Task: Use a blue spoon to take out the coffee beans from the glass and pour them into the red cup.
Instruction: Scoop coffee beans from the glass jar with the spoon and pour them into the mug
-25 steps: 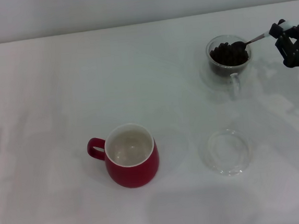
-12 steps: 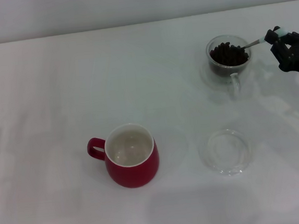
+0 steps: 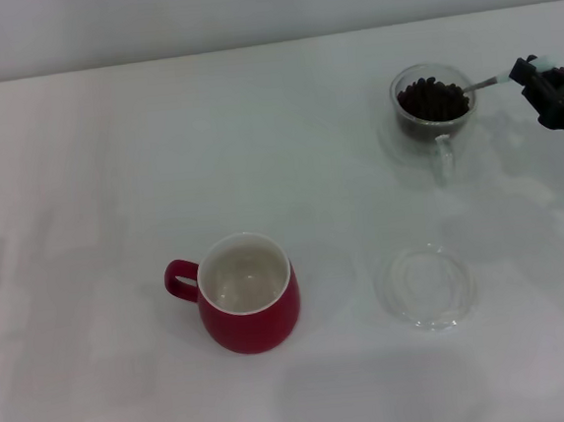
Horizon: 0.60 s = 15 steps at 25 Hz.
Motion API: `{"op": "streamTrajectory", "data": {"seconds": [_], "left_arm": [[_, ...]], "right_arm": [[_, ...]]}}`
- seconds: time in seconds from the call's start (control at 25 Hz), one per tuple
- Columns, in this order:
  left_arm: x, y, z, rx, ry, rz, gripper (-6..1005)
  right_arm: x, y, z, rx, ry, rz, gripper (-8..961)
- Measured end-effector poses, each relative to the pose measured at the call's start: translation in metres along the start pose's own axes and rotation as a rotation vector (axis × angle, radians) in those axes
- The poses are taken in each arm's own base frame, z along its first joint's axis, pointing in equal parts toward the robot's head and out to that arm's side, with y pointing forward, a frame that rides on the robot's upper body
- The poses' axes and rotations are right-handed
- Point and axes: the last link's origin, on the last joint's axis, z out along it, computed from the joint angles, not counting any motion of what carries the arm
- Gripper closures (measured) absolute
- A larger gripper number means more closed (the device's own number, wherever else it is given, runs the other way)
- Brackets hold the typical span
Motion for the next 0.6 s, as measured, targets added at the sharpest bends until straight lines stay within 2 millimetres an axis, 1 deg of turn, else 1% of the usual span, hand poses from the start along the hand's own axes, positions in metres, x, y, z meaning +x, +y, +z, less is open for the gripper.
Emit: {"op": "streamTrajectory", "data": {"seconds": [0.6], "left_arm": [[-0.0002,-0.0004,-0.0009,0.002,-0.002,0.0,273]], "right_arm": [[-0.0036,-0.0045,-0.0008,-0.01,0.022,0.151,806]]}}
